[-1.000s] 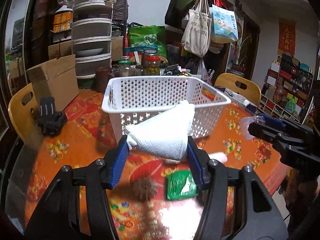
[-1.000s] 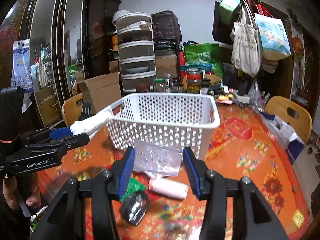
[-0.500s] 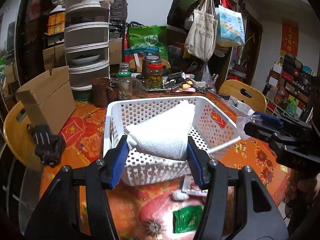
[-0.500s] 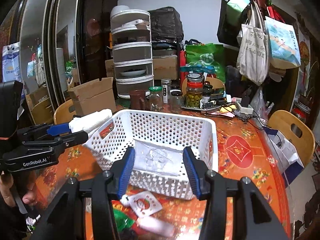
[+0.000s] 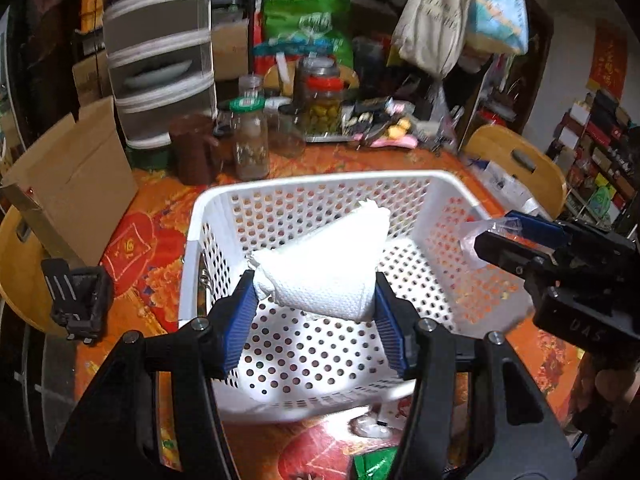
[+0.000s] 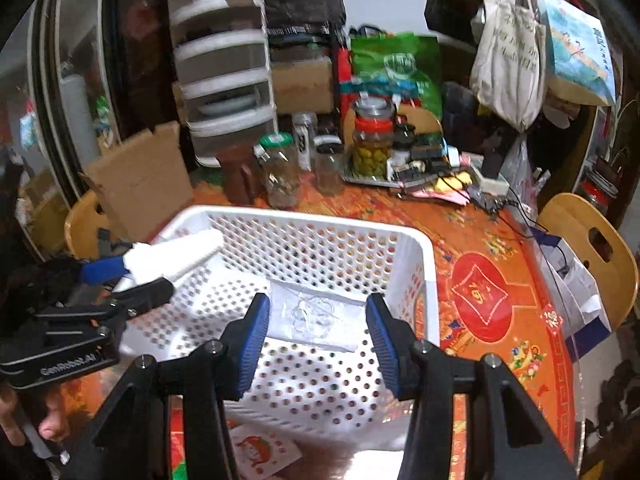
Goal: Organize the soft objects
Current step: 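Carry the napkin and plastic bag into the white basket and open both tools, then withdraw both tools from the basket back toward the table items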
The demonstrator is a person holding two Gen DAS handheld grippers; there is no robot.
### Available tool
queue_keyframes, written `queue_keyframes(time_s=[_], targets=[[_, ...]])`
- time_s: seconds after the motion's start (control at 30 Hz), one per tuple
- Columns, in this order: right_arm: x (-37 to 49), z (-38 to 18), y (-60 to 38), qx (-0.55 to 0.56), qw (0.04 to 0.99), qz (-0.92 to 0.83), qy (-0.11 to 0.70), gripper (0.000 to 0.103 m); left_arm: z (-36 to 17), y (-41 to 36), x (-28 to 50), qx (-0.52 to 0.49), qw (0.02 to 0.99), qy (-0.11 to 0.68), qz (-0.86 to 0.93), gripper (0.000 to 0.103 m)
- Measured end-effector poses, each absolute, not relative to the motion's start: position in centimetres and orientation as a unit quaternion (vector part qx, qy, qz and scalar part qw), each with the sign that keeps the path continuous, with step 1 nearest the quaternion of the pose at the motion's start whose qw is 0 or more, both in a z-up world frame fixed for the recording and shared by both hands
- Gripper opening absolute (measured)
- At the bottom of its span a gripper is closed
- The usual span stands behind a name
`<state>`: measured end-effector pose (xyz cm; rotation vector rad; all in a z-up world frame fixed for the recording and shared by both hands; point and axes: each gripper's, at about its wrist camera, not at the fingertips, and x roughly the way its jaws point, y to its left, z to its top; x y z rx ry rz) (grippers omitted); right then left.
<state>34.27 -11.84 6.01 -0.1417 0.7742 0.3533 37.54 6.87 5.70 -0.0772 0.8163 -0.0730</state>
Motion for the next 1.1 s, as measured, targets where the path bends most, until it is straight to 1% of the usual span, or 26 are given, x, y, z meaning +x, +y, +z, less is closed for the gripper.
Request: queue_keyframes(time_s=[0.13,0.33,0.5,0.8,0.83,0.87,0.93,0.97,1.0,1.03,1.07,1.1], targets=[[36.9,3.7,-11.5,-0.077,0.891,0.158,0.418,0.049,3.9,6.5,39.6,-0.033,0.903,0.427,-0.031,0.054],[38.3,1.5,-10.5,-0.089,0.871,0.16,0.456,0.049,1.7,5.9,41.9,-0.022,0.886,0.463,-0.024,0.054],[38.8,0.6,-10.0,-0.095,0.862,0.162,0.471,0.049,0.2,5.9,43.3,-0.024,0.874,0.485,-0.015,0.054],[39.3,0.2,-9.8,-0.087,0.855,0.169,0.483,0.05,-0.6,5.7,43.4,-0.027,0.872,0.488,-0.015,0.054],[39.3,0.2,-9.9,-0.085,0.855,0.17,0.483,0.05,-0.6,5.6,43.3,-0.023,0.873,0.487,-0.015,0.056],[39.3,0.2,-10.0,-0.082,0.856,0.171,0.481,0.052,-0.5,5.5,43.1,-0.022,0.875,0.484,-0.019,0.062],[39.1,0.5,-10.2,-0.075,0.859,0.172,0.476,0.056,-0.3,5.4,42.8,-0.02,0.878,0.477,-0.018,0.069],[39.0,0.7,-10.4,-0.073,0.861,0.172,0.472,0.061,-0.1,5.6,42.5,-0.02,0.88,0.474,-0.014,0.071],[38.8,1.0,-10.6,-0.071,0.864,0.172,0.467,0.07,0.2,5.7,42.3,-0.023,0.882,0.47,-0.015,0.074],[38.5,1.4,-10.9,-0.067,0.868,0.173,0.461,0.075,0.5,5.9,41.9,-0.029,0.885,0.464,-0.019,0.077],[38.3,1.7,-11.2,-0.064,0.87,0.174,0.457,0.083,0.8,6.1,41.7,-0.033,0.887,0.46,-0.02,0.078],[37.9,2.4,-11.6,-0.057,0.875,0.174,0.449,0.084,1.5,6.3,41.2,-0.036,0.892,0.451,-0.017,0.078]])
